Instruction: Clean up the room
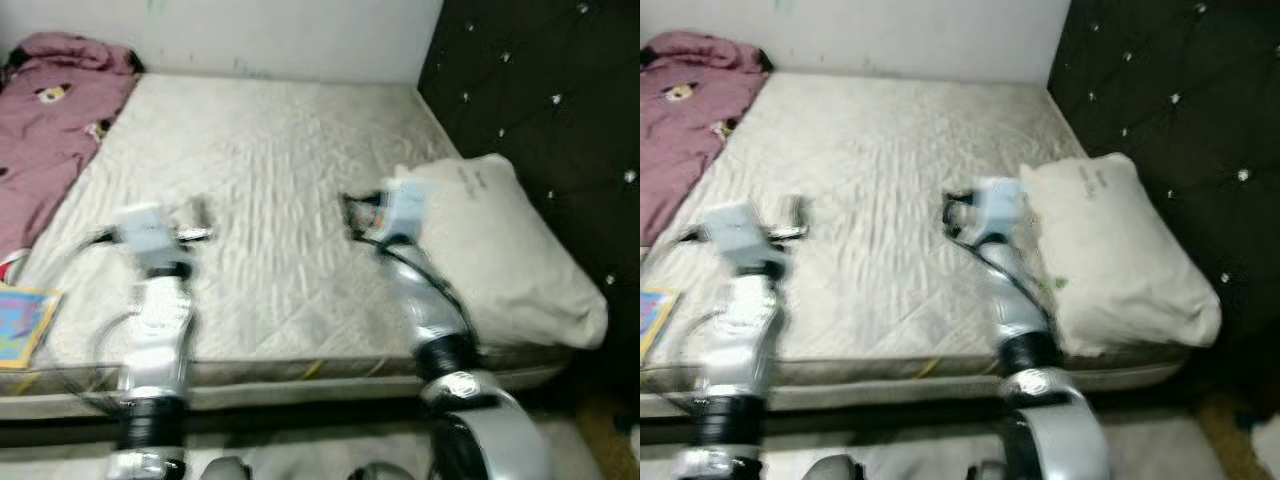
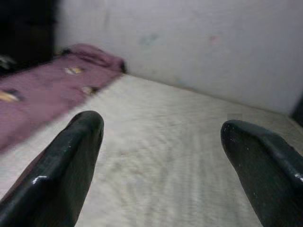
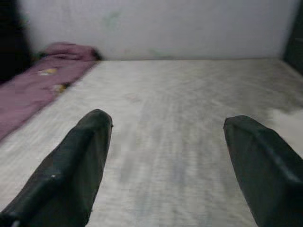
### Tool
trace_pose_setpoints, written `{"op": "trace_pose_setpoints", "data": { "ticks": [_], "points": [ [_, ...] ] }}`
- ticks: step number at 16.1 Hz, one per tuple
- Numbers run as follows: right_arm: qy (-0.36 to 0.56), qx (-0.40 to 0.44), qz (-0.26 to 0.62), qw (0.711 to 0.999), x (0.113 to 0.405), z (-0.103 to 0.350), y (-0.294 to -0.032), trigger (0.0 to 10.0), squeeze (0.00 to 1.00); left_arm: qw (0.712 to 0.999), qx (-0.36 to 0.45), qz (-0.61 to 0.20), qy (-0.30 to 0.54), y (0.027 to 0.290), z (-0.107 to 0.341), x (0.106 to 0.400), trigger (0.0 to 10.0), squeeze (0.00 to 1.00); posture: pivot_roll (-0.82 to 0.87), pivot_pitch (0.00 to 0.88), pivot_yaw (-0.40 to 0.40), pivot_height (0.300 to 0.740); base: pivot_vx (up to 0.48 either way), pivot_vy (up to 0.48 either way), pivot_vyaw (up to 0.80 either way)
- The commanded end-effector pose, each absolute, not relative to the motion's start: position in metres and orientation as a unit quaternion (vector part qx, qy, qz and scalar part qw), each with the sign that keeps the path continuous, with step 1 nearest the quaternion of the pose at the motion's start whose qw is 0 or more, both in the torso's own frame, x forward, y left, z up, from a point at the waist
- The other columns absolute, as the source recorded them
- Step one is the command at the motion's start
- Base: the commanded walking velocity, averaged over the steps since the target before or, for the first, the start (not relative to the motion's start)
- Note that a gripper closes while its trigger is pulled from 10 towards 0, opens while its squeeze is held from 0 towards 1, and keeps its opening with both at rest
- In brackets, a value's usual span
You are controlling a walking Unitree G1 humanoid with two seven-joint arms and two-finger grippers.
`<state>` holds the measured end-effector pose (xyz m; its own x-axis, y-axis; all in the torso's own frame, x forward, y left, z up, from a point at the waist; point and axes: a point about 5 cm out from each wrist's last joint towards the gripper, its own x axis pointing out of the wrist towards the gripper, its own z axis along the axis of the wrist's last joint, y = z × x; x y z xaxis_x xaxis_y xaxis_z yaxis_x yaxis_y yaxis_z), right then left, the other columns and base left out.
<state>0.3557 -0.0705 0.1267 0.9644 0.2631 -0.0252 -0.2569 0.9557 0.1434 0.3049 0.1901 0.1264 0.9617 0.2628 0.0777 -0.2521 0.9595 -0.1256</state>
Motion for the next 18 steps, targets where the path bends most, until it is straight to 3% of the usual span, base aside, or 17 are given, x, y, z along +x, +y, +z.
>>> {"op": "trace_pose_setpoints", "data": {
  "ticks": [1,18],
  "points": [
    [0.017,0.063,0.111,0.992,0.3594,0.1298,-0.0844,10.0,0.00,0.990,-0.065,0.117,-0.050,0.1789,0.1286,0.3075,10.0,0.00,-0.01,0.000,-0.044,0.740,0.000,0.480,0.00],
    [0.031,0.057,0.106,0.992,0.3598,0.1240,-0.0869,10.0,0.00,0.990,-0.063,0.115,-0.048,0.1796,0.1284,0.3085,10.0,0.00,-0.01,0.000,-0.045,0.740,0.000,0.480,0.00]
  ]
}}
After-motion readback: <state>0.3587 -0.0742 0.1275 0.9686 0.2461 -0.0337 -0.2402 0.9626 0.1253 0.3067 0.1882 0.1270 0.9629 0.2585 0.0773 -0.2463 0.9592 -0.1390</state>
